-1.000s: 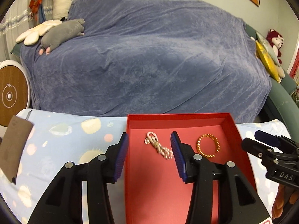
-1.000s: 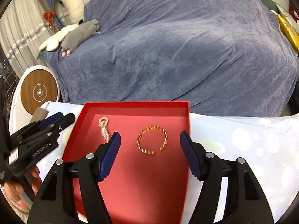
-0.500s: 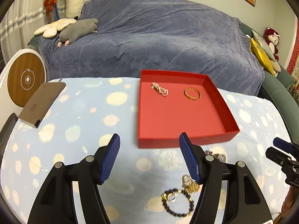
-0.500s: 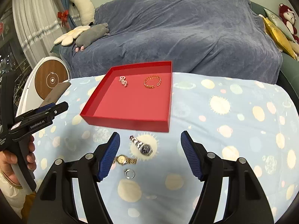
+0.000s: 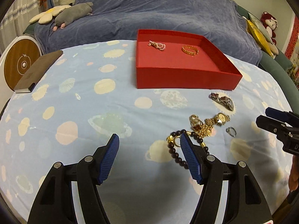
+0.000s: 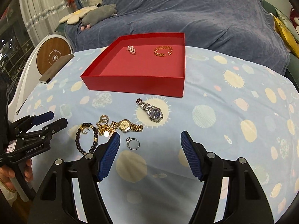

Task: Organize jewelry
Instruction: 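Grasp the dark bead bracelet with the left gripper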

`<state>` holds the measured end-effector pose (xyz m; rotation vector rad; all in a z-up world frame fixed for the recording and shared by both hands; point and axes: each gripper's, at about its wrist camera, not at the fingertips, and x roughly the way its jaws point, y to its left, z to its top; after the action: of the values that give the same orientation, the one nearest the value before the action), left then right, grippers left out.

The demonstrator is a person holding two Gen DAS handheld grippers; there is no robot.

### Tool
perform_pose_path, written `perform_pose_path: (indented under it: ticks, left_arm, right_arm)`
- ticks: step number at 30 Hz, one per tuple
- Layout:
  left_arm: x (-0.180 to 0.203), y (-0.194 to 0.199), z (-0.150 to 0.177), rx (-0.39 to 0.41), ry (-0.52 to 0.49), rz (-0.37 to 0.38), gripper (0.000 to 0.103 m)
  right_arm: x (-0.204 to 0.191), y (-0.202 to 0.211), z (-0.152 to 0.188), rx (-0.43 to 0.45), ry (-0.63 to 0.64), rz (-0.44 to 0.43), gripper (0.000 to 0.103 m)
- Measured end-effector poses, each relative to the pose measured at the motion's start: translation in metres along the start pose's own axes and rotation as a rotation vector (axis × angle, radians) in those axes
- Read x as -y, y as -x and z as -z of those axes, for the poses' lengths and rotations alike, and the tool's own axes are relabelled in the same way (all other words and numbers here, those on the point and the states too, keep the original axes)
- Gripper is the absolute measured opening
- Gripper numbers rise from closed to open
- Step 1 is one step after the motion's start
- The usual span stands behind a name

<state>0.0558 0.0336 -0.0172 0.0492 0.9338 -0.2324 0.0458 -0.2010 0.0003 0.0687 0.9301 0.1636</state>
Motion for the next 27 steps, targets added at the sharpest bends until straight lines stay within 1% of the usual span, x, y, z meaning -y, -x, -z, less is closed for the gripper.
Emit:
perform_pose_path:
  ticks: [5, 7, 9, 10, 11, 14, 16, 17, 18, 20, 24, 27]
  left_arm:
    - [0.011, -0.012, 0.007, -0.015, -0.045, -0.003, 0.065]
    - [0.014, -0.016, 0.008, -0.020, -0.049, 0.000, 0.061]
    - [0.015, -0.020, 0.010, -0.029, -0.049, 0.005, 0.049]
    - [0.016, -0.022, 0.010, -0.034, -0.050, 0.003, 0.046]
    - [0.016, -0.024, 0.012, -0.038, -0.054, 0.013, 0.041]
    - [0.023, -0.025, 0.015, -0.021, -0.091, -0.008, 0.037]
    - [0.025, -0.025, 0.017, -0.013, -0.100, -0.009, 0.033]
    - [0.025, -0.025, 0.017, -0.011, -0.101, -0.004, 0.027]
    - [0.024, -0.024, 0.016, -0.010, -0.101, -0.002, 0.015]
    - [0.022, -0.024, 0.015, -0.016, -0.095, 0.018, 0.006]
    - [0.016, -0.021, 0.013, -0.025, -0.064, 0.055, 0.005]
    - [0.015, -0.013, 0.010, -0.012, -0.051, 0.078, 0.005]
  right_arm:
    - [-0.002, -0.008, 0.000, -0.017, 0.005, -0.002, 0.065]
    - [-0.002, -0.009, -0.001, -0.017, 0.004, -0.003, 0.065]
    - [-0.003, -0.009, -0.002, -0.018, 0.003, -0.005, 0.065]
    - [-0.003, -0.010, -0.002, -0.018, 0.003, -0.006, 0.065]
    - [-0.004, -0.010, -0.003, -0.018, 0.004, -0.007, 0.065]
    - [-0.004, -0.011, -0.002, -0.024, 0.008, -0.008, 0.065]
    - [-0.005, -0.013, -0.002, -0.027, 0.007, -0.010, 0.065]
    - [-0.005, -0.014, -0.003, -0.030, 0.006, -0.012, 0.065]
    - [-0.005, -0.015, -0.003, -0.031, 0.004, -0.013, 0.065]
    - [-0.006, -0.018, -0.004, -0.036, 0.002, -0.015, 0.065]
    - [-0.005, -0.023, -0.007, -0.040, -0.001, -0.015, 0.065]
    - [-0.004, -0.026, -0.009, -0.040, -0.006, -0.017, 0.065]
